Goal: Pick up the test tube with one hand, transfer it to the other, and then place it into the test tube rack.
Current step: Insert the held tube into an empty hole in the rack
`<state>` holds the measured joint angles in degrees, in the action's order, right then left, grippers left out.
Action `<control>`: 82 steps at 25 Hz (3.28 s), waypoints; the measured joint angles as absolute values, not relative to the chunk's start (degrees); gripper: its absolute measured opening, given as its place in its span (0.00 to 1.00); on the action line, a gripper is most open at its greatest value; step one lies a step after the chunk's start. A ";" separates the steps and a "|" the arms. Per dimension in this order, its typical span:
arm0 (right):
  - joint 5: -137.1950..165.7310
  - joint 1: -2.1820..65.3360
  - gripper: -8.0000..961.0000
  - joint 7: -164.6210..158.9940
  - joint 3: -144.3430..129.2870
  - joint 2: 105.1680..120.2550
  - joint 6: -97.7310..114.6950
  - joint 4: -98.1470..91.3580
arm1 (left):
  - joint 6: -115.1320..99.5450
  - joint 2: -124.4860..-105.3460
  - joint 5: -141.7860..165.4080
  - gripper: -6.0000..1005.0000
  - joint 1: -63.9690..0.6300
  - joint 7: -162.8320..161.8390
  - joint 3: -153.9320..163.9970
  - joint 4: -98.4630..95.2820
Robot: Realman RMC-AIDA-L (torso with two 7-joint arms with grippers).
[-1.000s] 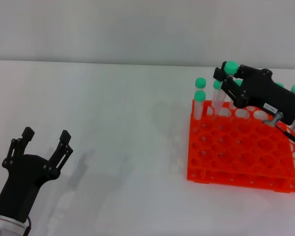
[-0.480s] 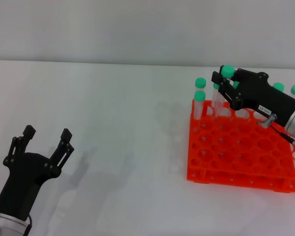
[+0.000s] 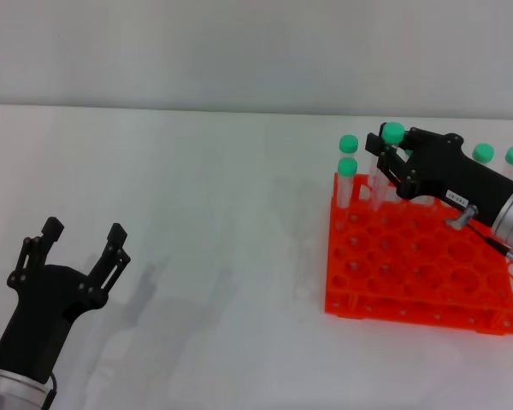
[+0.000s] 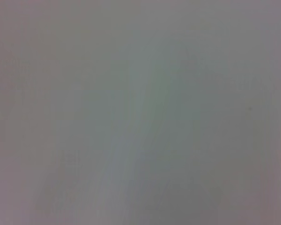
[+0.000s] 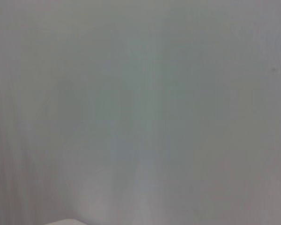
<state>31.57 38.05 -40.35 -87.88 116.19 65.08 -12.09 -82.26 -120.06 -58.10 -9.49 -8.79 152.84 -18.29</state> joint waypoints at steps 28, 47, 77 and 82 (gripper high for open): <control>12.06 35.22 0.22 -34.04 -106.55 116.19 57.96 -16.35 | -82.26 -120.05 -58.03 0.89 -9.32 -8.79 152.93 -18.22; 11.95 34.83 0.30 -34.41 -108.52 116.19 55.18 -17.29 | -82.68 -119.97 -58.11 0.89 -9.98 -8.79 152.67 -18.09; 12.10 27.47 0.77 -34.53 -107.97 115.63 59.94 -22.95 | -82.71 -119.97 -58.12 0.89 -10.51 -8.79 152.73 -17.75; 11.99 25.34 0.77 -34.33 -106.48 115.56 62.90 -22.94 | -82.71 -119.97 -58.08 0.89 -10.86 -8.79 152.81 -17.75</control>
